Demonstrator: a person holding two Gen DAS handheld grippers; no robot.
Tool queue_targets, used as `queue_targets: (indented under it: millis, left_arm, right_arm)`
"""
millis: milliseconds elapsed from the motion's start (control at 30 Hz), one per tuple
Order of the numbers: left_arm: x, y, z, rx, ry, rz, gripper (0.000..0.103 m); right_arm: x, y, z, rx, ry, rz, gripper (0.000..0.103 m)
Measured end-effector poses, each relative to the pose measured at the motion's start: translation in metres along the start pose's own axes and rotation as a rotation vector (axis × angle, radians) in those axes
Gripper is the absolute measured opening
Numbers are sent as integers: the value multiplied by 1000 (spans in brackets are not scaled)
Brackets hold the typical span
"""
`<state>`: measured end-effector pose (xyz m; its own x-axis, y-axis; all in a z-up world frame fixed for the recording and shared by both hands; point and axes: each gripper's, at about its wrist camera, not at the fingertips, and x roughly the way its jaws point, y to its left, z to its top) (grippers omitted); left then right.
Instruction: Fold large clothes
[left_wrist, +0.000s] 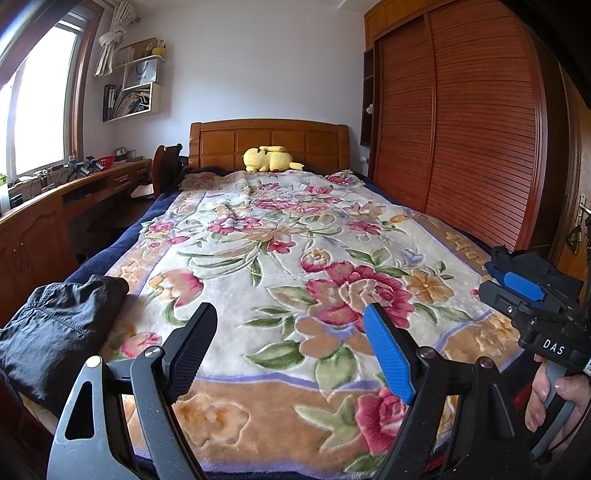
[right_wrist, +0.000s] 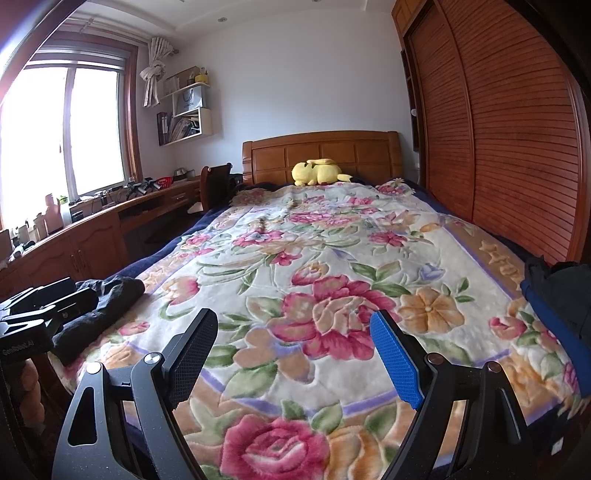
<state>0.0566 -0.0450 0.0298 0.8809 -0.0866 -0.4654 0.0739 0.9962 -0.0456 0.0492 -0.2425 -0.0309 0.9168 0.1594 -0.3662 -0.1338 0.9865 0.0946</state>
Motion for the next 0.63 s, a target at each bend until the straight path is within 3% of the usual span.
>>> queue_targets:
  millis: [633]
  left_arm:
    - [2,2,-3,4,-7,-2,82]
  right_arm:
    - [1,1,-1,0,2,4,86]
